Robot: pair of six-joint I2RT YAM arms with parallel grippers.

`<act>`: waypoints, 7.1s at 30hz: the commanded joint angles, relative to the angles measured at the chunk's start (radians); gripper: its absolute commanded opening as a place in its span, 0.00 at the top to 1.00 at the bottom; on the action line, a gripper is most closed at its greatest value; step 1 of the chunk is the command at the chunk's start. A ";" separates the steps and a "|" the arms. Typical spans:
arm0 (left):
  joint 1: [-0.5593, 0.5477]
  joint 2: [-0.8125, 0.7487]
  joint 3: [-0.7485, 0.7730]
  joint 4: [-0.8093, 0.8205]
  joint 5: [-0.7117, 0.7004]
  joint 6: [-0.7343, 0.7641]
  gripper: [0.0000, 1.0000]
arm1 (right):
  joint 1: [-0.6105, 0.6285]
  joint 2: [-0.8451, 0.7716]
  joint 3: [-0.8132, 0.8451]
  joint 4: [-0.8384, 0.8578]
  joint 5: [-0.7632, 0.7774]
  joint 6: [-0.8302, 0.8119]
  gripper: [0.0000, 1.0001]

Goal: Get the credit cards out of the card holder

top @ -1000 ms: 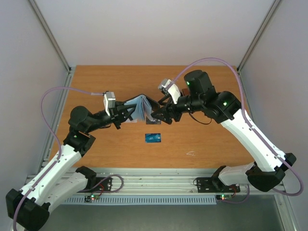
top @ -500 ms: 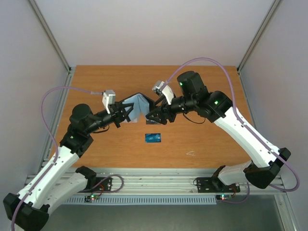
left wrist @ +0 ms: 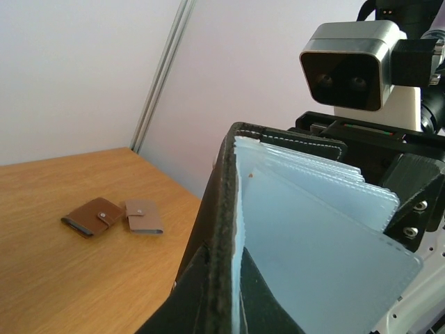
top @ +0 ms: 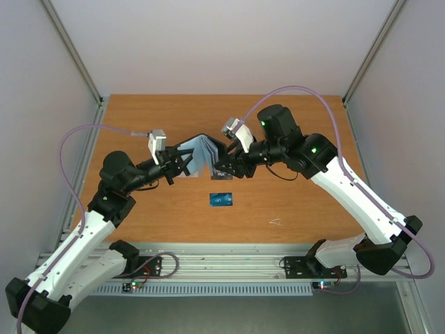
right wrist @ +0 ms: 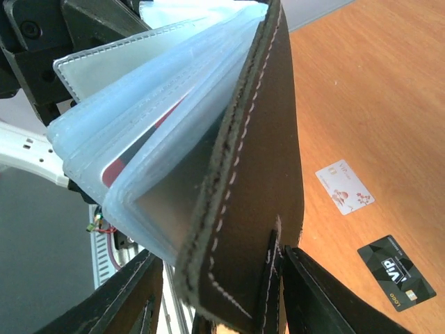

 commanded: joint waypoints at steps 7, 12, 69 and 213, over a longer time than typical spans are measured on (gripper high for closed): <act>0.002 -0.005 -0.009 0.091 0.023 -0.003 1.00 | 0.005 0.011 0.023 0.026 0.009 0.022 0.44; 0.002 -0.004 -0.012 0.091 0.022 0.000 1.00 | 0.005 0.015 0.025 0.026 0.006 0.033 0.37; 0.098 -0.031 -0.118 0.001 -0.096 0.036 0.25 | 0.024 0.061 0.138 -0.132 0.037 -0.002 0.99; 0.026 0.037 -0.048 0.061 0.128 0.068 0.74 | -0.042 0.033 -0.053 0.167 -0.170 0.171 0.99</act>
